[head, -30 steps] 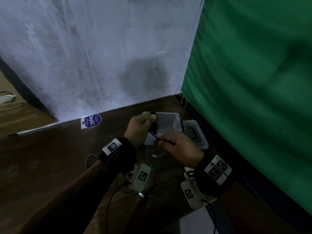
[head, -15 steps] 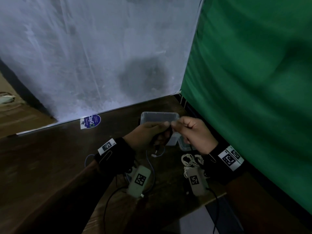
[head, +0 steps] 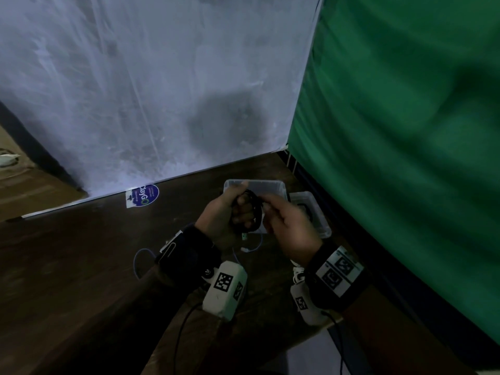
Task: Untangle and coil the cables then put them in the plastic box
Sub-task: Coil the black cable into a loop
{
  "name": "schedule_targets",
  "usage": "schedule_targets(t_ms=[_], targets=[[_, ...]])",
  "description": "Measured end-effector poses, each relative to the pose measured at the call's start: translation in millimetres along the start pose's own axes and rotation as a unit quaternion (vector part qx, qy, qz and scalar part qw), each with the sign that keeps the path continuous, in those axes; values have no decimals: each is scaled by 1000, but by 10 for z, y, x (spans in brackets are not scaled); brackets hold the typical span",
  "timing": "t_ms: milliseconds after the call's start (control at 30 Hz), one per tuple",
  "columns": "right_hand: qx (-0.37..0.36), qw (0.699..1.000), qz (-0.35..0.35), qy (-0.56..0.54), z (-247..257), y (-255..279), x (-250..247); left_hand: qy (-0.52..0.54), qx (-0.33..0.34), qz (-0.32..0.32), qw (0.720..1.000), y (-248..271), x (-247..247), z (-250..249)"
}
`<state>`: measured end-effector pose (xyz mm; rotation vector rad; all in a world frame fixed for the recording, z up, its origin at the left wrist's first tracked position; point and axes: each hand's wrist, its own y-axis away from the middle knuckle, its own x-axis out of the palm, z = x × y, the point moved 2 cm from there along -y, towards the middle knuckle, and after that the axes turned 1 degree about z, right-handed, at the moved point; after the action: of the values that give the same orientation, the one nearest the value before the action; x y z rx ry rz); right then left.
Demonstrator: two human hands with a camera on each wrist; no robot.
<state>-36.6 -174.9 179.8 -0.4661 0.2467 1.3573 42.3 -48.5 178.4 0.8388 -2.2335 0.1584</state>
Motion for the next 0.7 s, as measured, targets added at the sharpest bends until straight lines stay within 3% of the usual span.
schedule_targets(t_ms=[100, 267, 533, 700], targets=[[-13, 991, 8, 133, 37, 10, 71, 2, 24, -31, 999, 8, -7, 14], [-33, 990, 15, 136, 97, 22, 91, -6, 26, -63, 998, 32, 10, -22], [-75, 979, 33, 185, 60, -34, -133, -30, 16, 11, 999, 132, -1, -35], [-68, 962, 75, 253, 53, -53, -244, -58, -33, 6, 998, 146, -87, -76]])
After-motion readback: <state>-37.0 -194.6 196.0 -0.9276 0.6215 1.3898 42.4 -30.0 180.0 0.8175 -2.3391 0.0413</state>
